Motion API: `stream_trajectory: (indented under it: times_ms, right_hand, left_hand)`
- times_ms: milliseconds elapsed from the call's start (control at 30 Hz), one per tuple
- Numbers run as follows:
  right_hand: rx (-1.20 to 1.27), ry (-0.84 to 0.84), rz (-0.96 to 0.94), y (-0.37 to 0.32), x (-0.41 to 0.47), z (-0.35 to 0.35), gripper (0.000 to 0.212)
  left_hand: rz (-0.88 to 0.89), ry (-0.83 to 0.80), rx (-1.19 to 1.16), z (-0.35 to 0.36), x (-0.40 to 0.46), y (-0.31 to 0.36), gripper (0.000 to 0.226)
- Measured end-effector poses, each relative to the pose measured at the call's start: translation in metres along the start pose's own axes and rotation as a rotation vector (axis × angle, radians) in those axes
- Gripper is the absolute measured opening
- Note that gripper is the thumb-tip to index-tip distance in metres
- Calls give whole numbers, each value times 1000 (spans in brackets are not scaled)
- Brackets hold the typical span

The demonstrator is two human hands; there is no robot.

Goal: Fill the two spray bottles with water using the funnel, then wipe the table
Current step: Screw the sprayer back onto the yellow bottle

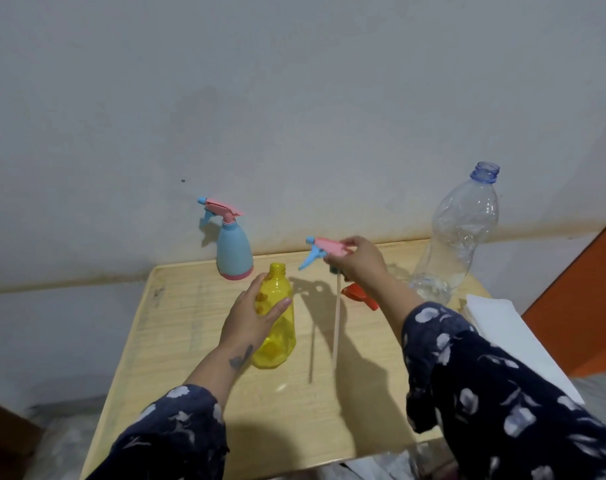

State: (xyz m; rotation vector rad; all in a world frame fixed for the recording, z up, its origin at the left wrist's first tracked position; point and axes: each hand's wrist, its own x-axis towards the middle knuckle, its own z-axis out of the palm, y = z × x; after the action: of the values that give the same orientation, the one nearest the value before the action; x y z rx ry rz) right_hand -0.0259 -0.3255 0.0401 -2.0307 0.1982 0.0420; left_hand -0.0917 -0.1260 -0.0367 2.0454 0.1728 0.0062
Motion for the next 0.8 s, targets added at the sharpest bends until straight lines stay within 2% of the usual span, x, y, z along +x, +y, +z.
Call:
stream_trajectory:
  times_ms: [167, 300, 500, 667, 800]
  right_hand:
    - [211, 144, -150, -73, -1, -21, 44]
    - [226, 278, -257, -104, 3, -27, 42]
    - [211, 400, -355, -130, 2, -35, 45]
    - [197, 428, -424, -140, -6, -36, 44]
    - [215, 382, -426, -129, -19, -23, 44]
  left_hand:
    - [8, -105, 55, 4, -6, 11, 75]
    - [68, -144, 63, 6, -8, 18, 86]
    - [107, -110, 91, 1, -12, 36, 75]
    - [131, -96, 91, -2, -13, 44, 72]
    - [141, -77, 52, -4, -10, 56, 74]
